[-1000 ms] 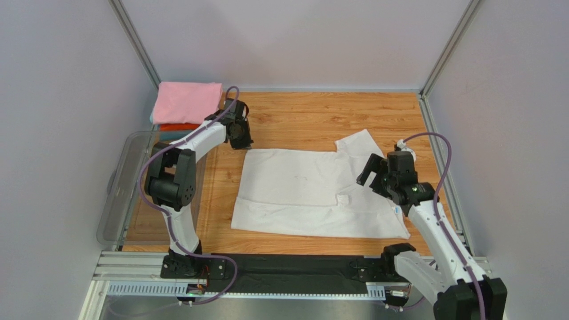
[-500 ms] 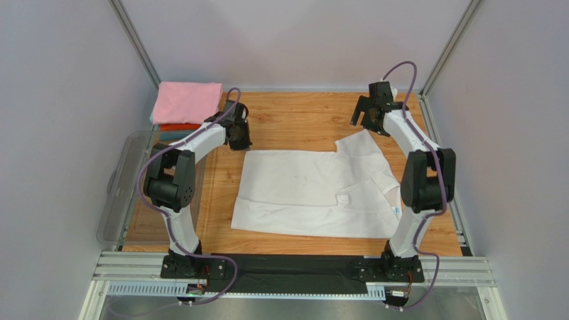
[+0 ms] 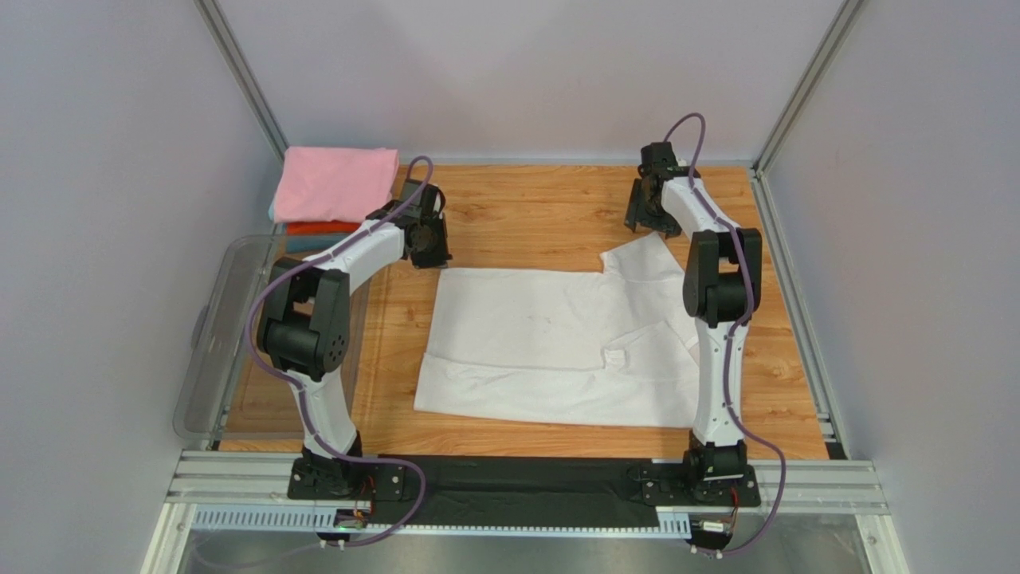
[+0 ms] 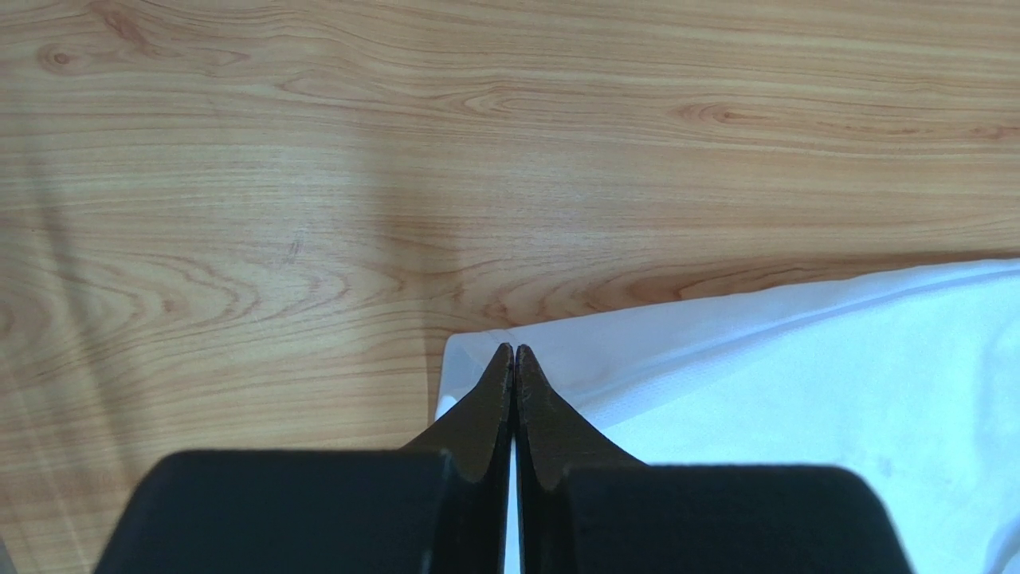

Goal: Fold and stack the t-shirts
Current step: Fold the tshirt

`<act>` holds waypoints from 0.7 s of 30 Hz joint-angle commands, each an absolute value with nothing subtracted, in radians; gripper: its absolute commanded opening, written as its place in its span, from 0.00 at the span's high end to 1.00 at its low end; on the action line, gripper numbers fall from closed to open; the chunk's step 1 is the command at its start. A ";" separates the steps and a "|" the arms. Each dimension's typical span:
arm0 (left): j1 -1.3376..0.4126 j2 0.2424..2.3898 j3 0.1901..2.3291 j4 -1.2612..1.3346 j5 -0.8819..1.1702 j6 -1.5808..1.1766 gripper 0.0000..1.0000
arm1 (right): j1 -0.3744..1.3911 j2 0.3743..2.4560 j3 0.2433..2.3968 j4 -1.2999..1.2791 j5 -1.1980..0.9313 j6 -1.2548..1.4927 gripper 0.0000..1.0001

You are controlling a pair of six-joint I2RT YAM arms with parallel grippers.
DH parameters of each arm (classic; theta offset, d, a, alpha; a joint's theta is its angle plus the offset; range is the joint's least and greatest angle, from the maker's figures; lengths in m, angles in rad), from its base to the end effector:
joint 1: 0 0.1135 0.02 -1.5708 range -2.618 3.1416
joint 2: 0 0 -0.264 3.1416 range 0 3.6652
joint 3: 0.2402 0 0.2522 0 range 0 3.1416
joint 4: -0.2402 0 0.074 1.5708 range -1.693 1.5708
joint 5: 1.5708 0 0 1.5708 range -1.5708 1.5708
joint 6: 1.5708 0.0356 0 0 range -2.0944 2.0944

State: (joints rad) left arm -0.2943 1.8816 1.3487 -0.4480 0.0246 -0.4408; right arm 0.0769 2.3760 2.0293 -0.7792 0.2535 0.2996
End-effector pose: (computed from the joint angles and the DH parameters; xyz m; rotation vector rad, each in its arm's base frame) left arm 0.3856 -0.1178 0.2010 -0.1793 2.5760 -0.3116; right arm 0.5070 0.0301 0.1717 0.3705 2.6258 -0.2196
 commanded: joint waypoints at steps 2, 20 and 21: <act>-0.296 1.853 1.353 -0.422 0.015 -0.420 1.00 | 0.072 2.384 2.045 -0.824 0.285 0.285 0.30; -0.296 1.818 1.324 -0.403 0.060 -0.443 1.00 | 0.075 2.155 1.812 -0.750 0.331 0.313 1.00; -0.296 1.810 1.319 -0.400 0.058 -0.446 1.00 | 0.075 2.134 1.792 -0.744 0.331 0.313 1.00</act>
State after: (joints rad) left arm -0.2943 1.8767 1.3376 -0.4320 0.0441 -0.4427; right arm 0.0750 2.2528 1.8263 -0.7792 0.3096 0.3149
